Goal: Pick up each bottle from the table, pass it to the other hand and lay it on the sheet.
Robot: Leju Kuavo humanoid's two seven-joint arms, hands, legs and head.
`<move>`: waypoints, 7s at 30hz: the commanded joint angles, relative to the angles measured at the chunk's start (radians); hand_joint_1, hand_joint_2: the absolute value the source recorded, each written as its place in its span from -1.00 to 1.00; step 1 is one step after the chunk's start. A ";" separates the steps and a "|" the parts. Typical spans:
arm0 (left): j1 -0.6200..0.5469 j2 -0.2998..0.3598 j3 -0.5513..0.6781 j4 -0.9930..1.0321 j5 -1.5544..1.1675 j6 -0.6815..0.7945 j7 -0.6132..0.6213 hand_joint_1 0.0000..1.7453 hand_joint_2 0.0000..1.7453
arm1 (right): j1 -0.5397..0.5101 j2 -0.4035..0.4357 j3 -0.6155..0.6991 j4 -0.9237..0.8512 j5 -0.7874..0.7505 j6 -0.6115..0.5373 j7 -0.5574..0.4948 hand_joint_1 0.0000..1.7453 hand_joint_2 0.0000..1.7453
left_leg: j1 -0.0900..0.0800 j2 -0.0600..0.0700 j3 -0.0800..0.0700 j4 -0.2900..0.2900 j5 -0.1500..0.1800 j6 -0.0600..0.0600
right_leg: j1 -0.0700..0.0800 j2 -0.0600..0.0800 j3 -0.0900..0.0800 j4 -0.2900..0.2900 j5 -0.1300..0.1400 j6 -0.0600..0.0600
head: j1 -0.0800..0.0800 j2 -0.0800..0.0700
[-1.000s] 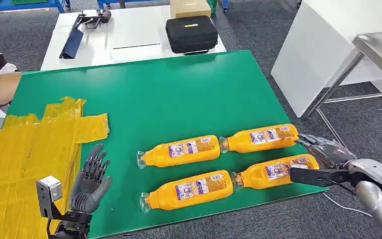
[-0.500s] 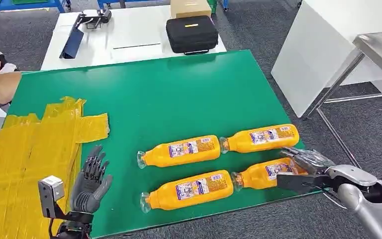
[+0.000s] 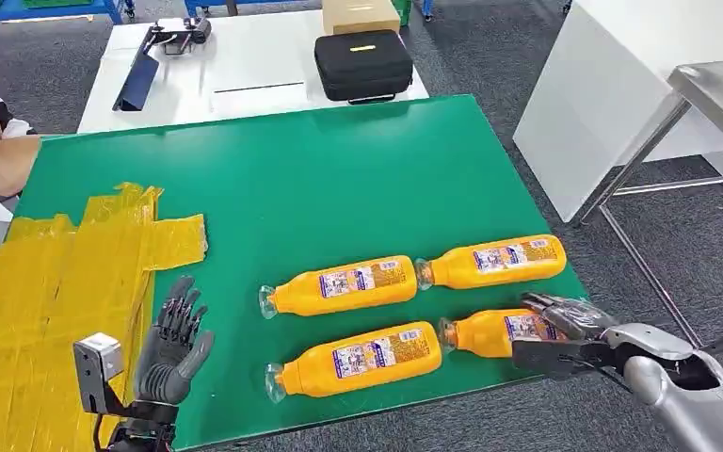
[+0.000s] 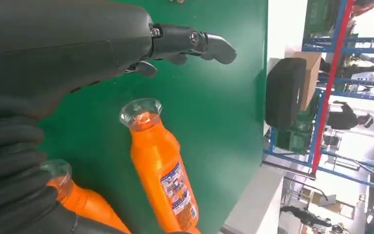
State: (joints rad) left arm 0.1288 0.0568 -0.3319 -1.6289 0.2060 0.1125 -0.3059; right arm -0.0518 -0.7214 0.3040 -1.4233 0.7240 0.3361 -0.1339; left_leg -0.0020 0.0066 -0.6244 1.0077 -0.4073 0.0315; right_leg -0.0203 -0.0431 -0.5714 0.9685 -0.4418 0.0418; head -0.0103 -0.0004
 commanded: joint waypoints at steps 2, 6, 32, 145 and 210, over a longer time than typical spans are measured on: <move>-0.013 -0.002 -0.008 0.033 0.000 0.004 0.004 -1.00 1.00 | -0.017 0.046 0.032 0.070 -0.001 0.000 0.003 -1.00 1.00 | 0.001 0.000 0.005 -0.002 -0.001 -0.002 | 0.001 0.003 0.005 -0.003 -0.001 -0.002 | 0.000 0.000; -0.013 -0.002 -0.008 0.033 0.000 0.004 0.004 -1.00 1.00 | -0.017 0.046 0.032 0.070 -0.001 0.000 0.003 -1.00 1.00 | 0.002 0.000 0.005 -0.001 -0.001 -0.002 | 0.001 0.003 0.005 -0.003 -0.001 -0.002 | 0.000 0.000; -0.035 0.007 -0.024 0.064 0.026 0.022 0.020 -1.00 1.00 | 0.073 0.035 0.075 0.069 0.117 -0.018 0.123 1.00 1.00 | 0.002 -0.005 0.019 -0.003 -0.005 0.002 | 0.001 -0.001 0.011 -0.005 -0.007 0.002 | 0.000 0.000; -0.334 0.012 -0.262 -0.077 -0.224 -0.105 0.019 -1.00 1.00 | -0.346 0.749 0.543 0.104 -0.520 -0.342 -0.141 1.00 1.00 | 0.001 -0.004 0.010 -0.001 -0.003 0.001 | 0.000 0.000 0.011 -0.001 -0.006 0.002 | 0.001 0.000; -0.219 0.056 0.209 -0.168 -0.966 0.429 -0.047 1.00 1.00 | -0.013 0.596 0.105 -0.450 -0.461 -0.711 -0.196 -1.00 1.00 | 0.001 -0.005 0.009 -0.001 -0.004 0.001 | 0.000 -0.001 0.010 -0.001 -0.007 0.001 | 0.001 0.000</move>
State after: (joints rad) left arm -0.0704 0.0988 -0.1510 -1.8601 -0.7618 0.5371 -0.3544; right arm -0.0735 -0.1007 0.4436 -1.8342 0.2632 -0.3754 -0.3349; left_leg -0.0016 0.0020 -0.6187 1.0076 -0.4100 0.0340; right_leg -0.0208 -0.0465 -0.5643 0.9683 -0.4480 0.0450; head -0.0095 -0.0004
